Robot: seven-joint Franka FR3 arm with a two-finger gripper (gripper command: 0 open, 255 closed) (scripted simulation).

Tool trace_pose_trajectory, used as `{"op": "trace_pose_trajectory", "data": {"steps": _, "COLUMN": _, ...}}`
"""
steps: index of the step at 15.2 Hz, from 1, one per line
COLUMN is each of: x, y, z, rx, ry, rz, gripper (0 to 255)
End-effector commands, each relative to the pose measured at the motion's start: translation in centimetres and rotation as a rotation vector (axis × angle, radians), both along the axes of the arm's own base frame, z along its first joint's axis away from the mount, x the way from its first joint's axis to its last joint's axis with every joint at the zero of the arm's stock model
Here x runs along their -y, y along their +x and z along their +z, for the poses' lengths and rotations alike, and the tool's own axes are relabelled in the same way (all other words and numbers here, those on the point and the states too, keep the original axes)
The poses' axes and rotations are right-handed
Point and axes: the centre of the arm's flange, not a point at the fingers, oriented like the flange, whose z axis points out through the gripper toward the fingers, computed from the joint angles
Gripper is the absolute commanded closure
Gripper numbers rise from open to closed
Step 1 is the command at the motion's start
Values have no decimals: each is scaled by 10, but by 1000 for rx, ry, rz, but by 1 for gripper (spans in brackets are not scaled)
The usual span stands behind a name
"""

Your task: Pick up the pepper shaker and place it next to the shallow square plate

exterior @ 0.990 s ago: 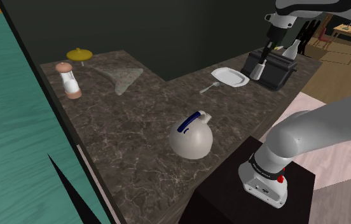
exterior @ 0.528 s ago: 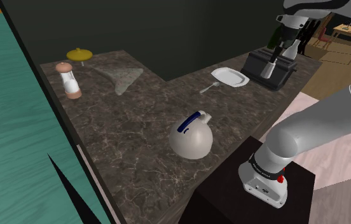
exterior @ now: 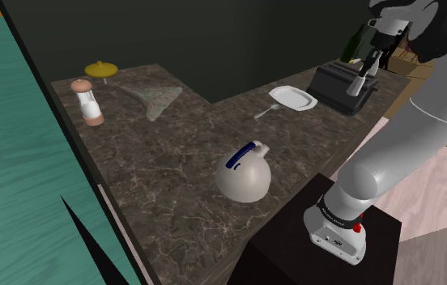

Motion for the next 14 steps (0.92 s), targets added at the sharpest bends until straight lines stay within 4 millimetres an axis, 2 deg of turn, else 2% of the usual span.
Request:
{"op": "trace_pose_trajectory", "data": {"steps": 1, "x": 30, "y": -10, "z": -3, "rx": 1, "ry": -3, "rz": 5, "gripper": 255}}
{"op": "trace_pose_trajectory", "data": {"steps": 14, "x": 30, "y": -10, "z": -71, "rx": 1, "ry": -3, "rz": 5, "gripper": 255}}
